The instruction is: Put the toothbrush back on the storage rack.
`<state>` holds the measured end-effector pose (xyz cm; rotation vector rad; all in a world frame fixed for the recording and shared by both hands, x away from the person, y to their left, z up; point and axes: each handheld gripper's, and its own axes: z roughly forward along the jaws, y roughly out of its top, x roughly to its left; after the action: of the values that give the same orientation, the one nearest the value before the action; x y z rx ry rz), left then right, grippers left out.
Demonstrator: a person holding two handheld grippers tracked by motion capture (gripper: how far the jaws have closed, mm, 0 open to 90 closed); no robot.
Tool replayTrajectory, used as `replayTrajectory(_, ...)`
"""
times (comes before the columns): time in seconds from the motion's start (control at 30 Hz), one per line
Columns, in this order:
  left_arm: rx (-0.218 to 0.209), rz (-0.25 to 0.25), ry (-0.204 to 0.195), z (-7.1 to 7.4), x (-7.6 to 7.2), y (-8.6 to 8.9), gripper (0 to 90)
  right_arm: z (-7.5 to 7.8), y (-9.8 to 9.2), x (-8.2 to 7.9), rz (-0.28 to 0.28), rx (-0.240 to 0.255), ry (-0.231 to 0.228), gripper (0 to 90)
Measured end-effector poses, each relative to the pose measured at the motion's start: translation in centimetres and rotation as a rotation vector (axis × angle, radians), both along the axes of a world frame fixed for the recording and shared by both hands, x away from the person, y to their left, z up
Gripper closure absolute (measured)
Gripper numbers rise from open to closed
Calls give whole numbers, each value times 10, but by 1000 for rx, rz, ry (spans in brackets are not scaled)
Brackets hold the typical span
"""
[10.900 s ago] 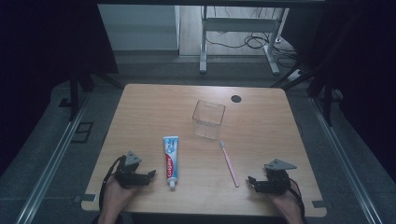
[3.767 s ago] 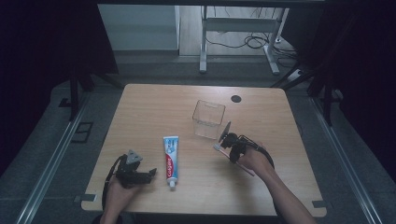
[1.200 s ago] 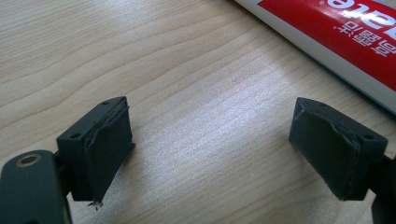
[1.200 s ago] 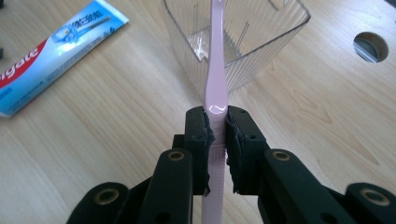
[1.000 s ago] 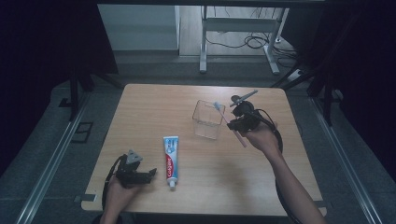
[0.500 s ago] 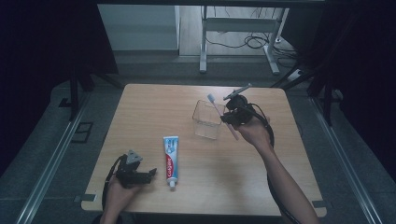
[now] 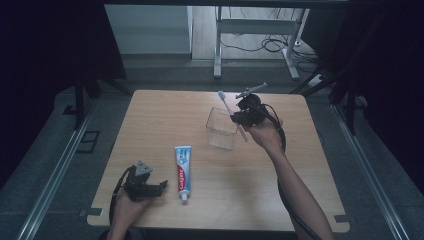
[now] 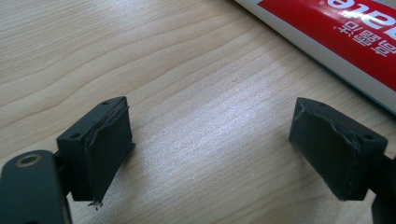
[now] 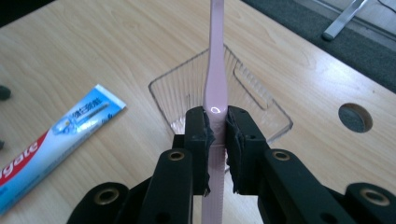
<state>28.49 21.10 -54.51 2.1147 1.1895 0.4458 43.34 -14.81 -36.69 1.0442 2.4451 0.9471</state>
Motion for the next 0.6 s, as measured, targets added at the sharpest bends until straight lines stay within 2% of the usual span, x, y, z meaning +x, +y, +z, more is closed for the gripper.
replayTrajectory(0.17,-1,3,-1,0,0,0,132,2,6,8,-22,29,-22,788)
replayTrajectory(0.6,-1,1,-1,0,0,0,132,3,17,24,-41,60,-67,788)
